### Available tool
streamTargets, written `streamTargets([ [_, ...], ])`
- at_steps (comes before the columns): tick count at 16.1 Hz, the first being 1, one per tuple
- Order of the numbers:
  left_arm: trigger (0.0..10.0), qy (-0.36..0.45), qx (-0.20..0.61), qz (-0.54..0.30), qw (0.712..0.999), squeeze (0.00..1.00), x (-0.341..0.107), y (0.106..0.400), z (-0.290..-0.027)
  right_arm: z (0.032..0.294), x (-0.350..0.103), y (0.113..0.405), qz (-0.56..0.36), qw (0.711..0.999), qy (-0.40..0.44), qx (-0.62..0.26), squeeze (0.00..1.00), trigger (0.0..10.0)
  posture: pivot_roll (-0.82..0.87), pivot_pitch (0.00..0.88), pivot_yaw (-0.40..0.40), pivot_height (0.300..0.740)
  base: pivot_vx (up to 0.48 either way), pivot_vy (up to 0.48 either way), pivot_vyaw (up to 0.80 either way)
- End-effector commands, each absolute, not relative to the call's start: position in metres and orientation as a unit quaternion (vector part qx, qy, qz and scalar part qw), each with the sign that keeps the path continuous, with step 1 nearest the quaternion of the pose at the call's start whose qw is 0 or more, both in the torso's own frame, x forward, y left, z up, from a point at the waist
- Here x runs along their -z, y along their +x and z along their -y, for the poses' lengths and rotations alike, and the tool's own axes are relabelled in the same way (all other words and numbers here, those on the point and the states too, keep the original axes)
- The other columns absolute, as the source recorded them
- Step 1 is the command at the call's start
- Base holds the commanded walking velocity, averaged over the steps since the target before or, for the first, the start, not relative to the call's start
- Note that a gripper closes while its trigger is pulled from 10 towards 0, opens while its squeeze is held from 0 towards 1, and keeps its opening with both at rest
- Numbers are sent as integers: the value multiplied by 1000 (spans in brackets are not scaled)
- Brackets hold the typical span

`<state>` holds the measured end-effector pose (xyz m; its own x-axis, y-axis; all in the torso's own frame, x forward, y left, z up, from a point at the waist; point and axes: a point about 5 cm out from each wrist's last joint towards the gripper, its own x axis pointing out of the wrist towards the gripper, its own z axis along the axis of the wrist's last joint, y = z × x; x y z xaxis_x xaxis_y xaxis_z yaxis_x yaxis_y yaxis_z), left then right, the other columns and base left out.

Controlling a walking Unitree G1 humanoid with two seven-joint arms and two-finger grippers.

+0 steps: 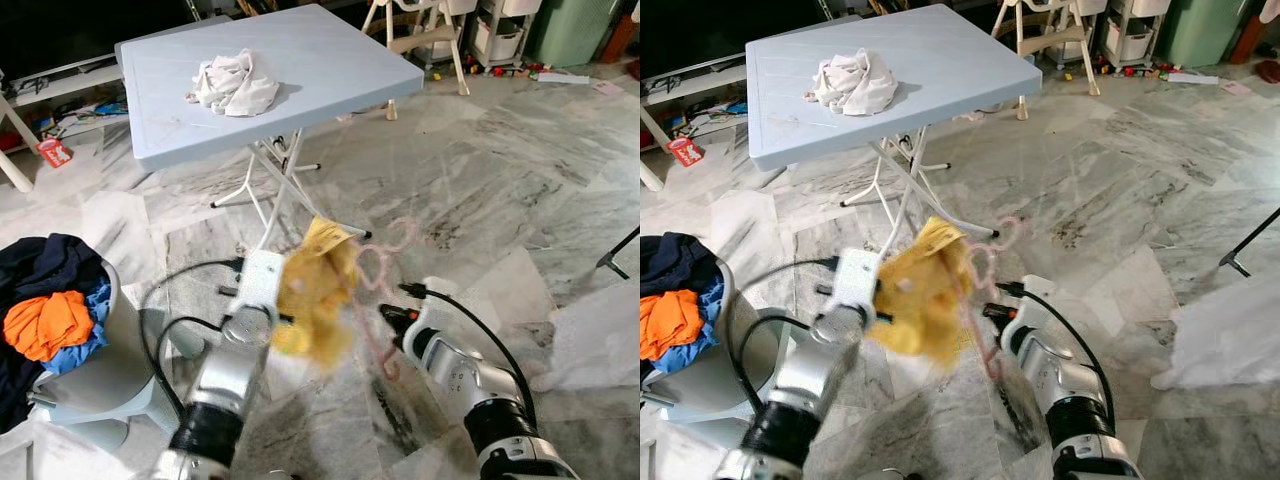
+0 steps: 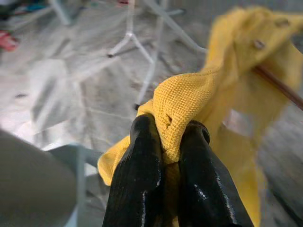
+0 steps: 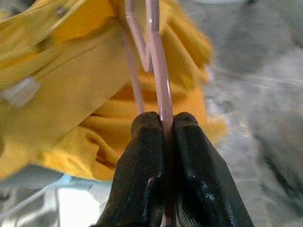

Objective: Hang hanger

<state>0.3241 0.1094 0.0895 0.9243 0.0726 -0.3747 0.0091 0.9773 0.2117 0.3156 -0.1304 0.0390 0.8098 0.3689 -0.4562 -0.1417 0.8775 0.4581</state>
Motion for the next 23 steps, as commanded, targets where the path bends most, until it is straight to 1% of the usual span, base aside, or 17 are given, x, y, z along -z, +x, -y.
streamTargets([
  [1, 10000, 109, -55, -191, 974, 0, -91, 328, -127, 129, -41, 313, -276, 927, 199, -160, 0, 10000, 46, 50, 89, 740, 0, 0, 0],
  [3, 10000, 107, -69, -198, 972, 0, -88, 328, -131, 132, -27, 301, -312, 920, 175, -158, 0, 10000, 44, 50, 87, 740, 0, 0, 0],
  [5, 10000, 97, -83, -217, 968, 0, -80, 327, -136, 134, -17, 285, -342, 906, 181, -171, 0, 10000, 39, 52, 91, 740, 0, 0, 0],
  [6, 10000, 95, -71, -223, 968, 0, -76, 326, -133, 129, -17, 272, -346, 895, 139, -244, 0, 10000, 35, 54, 93, 740, 0, 0, 0],
  [7, 10000, 102, -61, -227, 967, 0, -73, 326, -131, 130, -11, 256, -363, 881, 70, -294, 0, 10000, 28, 56, 97, 740, 0, 0, 0],
  [8, 10000, 108, -65, -225, 966, 0, -73, 327, -131, 140, -5, 254, -378, 884, 43, -272, 0, 10000, 25, 55, 98, 740, 0, 0, 0],
  [9, 10000, 111, -68, -225, 966, 0, -73, 328, -131, 145, -6, 255, -381, 886, 47, -261, 0, 10000, 24, 55, 99, 740, 0, 0, 0],
  [11, 10000, 115, -71, -222, 966, 0, -74, 330, -132, 149, -11, 256, -383, 887, 55, -250, 0, 10000, 24, 54, 100, 740, 0, 0, 0],
  [14, 10000, 119, -77, -221, 965, 0, -73, 330, -134, 159, -4, 251, -400, 888, 30, -225, 0, 10000, 26, 51, 98, 740, 0, 0, 0],
  [15, 10000, 126, -84, -217, 964, 0, -74, 330, -136, 164, -3, 252, -402, 892, 27, -207, 0, 10000, 29, 51, 96, 740, 0, 0, 0],
  [17, 10000, 137, -104, -217, 961, 0, -72, 328, -146, 170, -2, 253, -405, 892, 24, -201, 0, 10000, 32, 50, 91, 740, 0, 0, 0],
  [20, 10000, 133, -109, -214, 962, 0, -73, 327, -150, 178, -3, 255, -406, 893, 15, -194, 0, 10000, 34, 50, 88, 740, 0, 0, 0],
  [22, 10000, 129, -102, -205, 965, 0, -77, 327, -146, 185, -3, 261, -398, 904, 18, -155, 0, 10000, 35, 50, 87, 740, 0, 0, 0],
  [23, 10000, 120, -86, -193, 970, 0, -81, 326, -141, 189, -5, 268, -387, 915, 33, -111, 0, 10000, 35, 51, 87, 740, 0, 0, 0],
])
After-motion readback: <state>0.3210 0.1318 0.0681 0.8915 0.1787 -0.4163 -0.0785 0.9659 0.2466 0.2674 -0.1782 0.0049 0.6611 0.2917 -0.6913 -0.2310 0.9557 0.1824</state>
